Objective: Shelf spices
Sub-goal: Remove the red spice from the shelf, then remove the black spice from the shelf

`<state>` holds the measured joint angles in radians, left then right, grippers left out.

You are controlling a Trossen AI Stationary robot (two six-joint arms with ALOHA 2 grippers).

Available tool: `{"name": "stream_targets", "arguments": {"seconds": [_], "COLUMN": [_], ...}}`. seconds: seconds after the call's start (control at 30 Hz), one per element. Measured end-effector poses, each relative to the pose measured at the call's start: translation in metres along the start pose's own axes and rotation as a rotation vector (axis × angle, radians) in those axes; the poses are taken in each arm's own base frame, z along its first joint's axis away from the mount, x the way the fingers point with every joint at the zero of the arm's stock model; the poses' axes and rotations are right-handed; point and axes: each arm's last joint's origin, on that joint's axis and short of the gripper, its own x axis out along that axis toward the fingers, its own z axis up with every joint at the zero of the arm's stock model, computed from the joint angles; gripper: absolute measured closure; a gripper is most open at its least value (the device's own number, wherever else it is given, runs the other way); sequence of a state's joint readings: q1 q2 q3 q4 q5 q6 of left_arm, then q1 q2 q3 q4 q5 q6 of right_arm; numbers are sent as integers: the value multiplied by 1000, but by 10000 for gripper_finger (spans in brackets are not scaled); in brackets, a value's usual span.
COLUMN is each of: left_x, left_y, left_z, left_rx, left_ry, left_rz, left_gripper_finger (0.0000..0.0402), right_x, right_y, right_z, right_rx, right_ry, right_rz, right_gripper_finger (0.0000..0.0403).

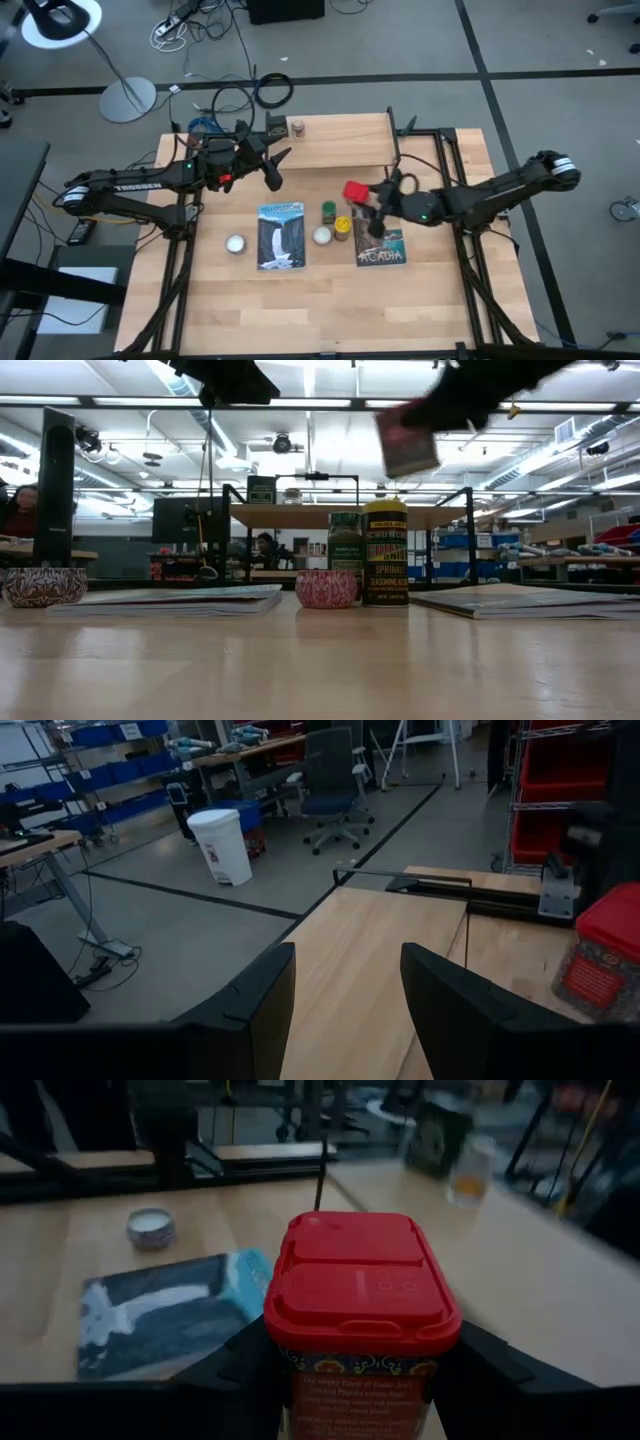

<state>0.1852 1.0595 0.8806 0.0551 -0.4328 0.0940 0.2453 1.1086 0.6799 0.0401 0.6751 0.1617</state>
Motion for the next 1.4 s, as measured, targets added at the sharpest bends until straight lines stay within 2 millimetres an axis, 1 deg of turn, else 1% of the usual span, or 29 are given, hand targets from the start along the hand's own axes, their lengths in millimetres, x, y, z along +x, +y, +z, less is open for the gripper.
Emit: {"name": "stream_targets", "arguments": {"seconds": [0.17,0.3,0.4,0.53,0.7,0.8,1.0,1.1,1.27,1.4], "left_x": [0,0,0,0,0,0,0,0,0,0], "left_y": [0,0,0,0,0,0,0,0,0,0], "left_z": [0,1,1,2,3,3,3,3,3,3], "left_rx": [0,-2,-4,-9,-10,-10,-10,-10,-10,-10], "left_ry": [-4,-10,-14,-23,-27,-26,-27,-26,-26,-26], "left_rz": [0,1,1,2,3,2,3,2,2,3], "left_gripper_finger": [213,213,213,213,213,213,213,213,213,213], "right_x": [-16,-18,-17,-17,-17,-18,-17,-17,-16,-15], "right_y": [-6,-9,-11,-16,-20,-20,-18,-17,-15,-11], "right_z": [-49,-80,-96,-119,-136,-138,-132,-130,-123,-111], "right_rx": [141,201,244,255,306,339,335,323,284,227], "right_ry": [48,88,95,115,91,55,39,35,18,-7], "right_rz": [-33,-70,-75,-81,-49,-31,2,3,7,14], "right_gripper_finger": [209,209,209,209,209,207,147,128,118,117]}}
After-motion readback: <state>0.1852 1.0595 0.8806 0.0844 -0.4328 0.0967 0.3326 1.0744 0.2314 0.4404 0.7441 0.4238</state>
